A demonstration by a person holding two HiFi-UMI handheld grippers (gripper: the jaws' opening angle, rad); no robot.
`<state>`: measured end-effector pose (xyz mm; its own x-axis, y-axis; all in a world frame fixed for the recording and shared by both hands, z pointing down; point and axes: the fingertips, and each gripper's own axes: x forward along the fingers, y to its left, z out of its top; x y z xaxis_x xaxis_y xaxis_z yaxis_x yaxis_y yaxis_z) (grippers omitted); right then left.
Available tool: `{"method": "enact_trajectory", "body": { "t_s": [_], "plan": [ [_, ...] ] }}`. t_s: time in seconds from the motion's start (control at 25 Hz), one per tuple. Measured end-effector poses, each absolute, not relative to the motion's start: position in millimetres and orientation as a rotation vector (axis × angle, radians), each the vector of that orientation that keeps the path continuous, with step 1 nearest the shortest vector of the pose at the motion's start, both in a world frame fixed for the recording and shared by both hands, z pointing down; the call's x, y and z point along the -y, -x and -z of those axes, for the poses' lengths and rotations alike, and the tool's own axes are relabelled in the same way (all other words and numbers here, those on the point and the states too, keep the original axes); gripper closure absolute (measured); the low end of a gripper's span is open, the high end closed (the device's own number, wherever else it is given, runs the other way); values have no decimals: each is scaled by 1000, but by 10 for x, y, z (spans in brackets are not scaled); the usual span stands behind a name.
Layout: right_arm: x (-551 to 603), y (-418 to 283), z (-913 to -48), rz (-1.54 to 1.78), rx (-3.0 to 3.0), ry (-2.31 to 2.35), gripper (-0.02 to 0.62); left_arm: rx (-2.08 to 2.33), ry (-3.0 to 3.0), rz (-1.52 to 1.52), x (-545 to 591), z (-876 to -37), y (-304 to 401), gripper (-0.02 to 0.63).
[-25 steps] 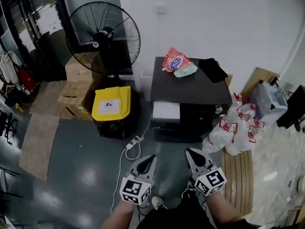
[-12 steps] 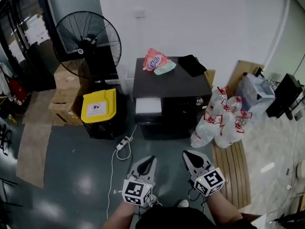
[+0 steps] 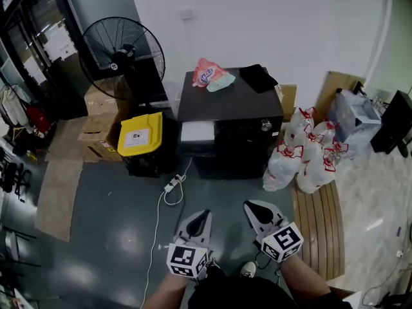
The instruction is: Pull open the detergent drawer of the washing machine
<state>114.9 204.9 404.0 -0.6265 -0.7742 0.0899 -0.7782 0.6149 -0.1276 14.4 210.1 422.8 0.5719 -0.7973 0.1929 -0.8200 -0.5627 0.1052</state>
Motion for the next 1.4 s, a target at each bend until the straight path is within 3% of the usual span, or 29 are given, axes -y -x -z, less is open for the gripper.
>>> {"method": "enact_trajectory", "body": {
  "t_s": [1.4],
  "plan": [
    [-2415,-1184,-3990,-211,2875,-1226,592,1478,-2583,-155,-2547,-4126,-256,598]
  ]
}}
